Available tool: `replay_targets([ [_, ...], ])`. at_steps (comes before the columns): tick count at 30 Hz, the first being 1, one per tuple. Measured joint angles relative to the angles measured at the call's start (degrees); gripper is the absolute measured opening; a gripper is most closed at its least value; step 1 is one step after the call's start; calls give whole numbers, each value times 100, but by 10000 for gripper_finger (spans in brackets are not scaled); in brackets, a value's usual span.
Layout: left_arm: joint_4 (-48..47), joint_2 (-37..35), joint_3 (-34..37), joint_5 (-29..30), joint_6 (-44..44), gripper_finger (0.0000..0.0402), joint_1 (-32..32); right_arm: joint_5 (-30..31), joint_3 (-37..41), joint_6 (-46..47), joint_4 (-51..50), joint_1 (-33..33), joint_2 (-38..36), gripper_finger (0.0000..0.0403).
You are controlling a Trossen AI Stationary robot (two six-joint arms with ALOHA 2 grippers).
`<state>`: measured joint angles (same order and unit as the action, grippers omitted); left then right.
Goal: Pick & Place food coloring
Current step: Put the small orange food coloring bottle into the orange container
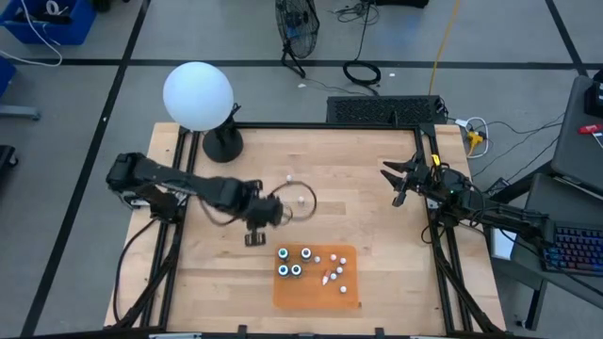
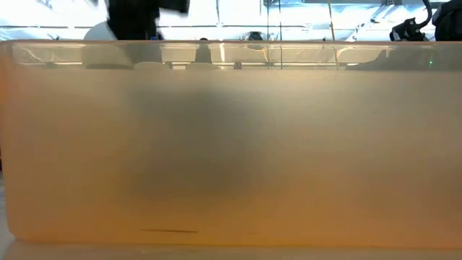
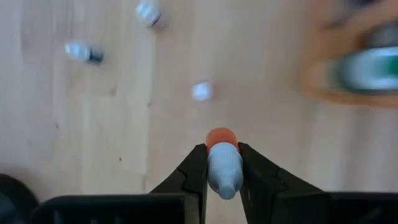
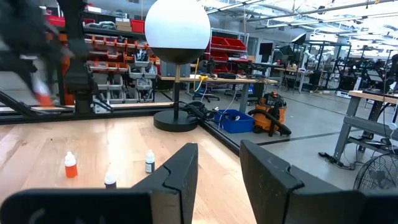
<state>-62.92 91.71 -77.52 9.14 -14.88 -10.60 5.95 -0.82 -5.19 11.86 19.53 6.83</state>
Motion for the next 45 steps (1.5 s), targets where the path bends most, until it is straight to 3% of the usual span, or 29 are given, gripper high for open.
replay_targets([
  [8, -1519, 1286, -2559, 593, -570, 64, -1328, -1, -1, -1, -4, 0, -1, 110],
  [17, -1900, 2961, -4049, -73, -602, 64, -2004, 0, 0, -2, -7, 0, 0, 110],
  [26, -1540, 3107, -4153, 146, -1479, 64, -2372, 0, -1, -2, -7, -1, -2, 110],
  [34, -891, 3734, -4107, -168, -883, 64, -2292, -1, -1, 0, 28, -1, 0, 110],
  [45, -682, 4254, -4102, -632, -666, 63, -2000, -2, 0, -1, -3, -1, 0, 110],
])
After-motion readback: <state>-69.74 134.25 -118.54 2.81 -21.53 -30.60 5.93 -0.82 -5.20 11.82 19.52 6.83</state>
